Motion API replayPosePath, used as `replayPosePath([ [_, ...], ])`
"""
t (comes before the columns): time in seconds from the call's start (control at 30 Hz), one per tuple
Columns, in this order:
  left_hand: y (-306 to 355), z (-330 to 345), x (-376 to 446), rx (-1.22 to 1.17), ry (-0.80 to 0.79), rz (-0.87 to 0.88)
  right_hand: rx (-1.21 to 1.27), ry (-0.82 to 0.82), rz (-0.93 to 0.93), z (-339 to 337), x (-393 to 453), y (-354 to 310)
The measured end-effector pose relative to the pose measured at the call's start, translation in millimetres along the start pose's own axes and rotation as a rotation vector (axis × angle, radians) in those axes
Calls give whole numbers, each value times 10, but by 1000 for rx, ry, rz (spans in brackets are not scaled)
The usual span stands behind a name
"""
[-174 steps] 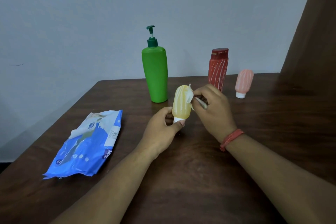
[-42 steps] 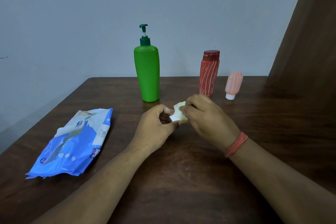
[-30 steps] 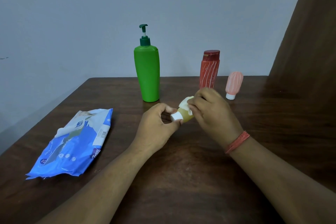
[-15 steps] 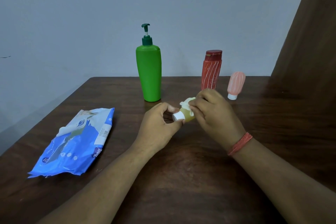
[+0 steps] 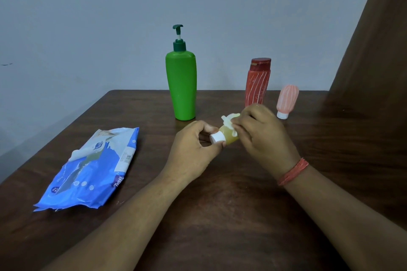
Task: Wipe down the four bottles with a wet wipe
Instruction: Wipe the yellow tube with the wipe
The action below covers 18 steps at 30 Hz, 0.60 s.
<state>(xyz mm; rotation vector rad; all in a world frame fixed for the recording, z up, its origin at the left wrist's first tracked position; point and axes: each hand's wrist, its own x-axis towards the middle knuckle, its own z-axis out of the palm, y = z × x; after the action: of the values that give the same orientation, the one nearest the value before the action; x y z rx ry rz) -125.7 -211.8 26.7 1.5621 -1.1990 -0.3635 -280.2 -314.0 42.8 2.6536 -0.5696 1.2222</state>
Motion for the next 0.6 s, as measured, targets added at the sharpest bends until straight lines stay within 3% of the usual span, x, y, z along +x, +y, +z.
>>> replayPosePath([
  [0.1, -17, 6, 3, 72, -13, 83, 3, -63, -106, 21, -16, -71],
  [0.27, -49, -6, 35, 200, -20, 254, -19, -112, -47, 73, -2, 59],
  [0.37, -45, -20, 35, 199, -6, 267, -40, -85, 55, 48, -6, 153],
  [0.5, -45, -21, 32, 218, -13, 287, 4, -123, -39, 65, -6, 25],
  [0.6, -48, -39, 41, 211, 0, 271, -16, -126, -3, 73, 11, 101],
])
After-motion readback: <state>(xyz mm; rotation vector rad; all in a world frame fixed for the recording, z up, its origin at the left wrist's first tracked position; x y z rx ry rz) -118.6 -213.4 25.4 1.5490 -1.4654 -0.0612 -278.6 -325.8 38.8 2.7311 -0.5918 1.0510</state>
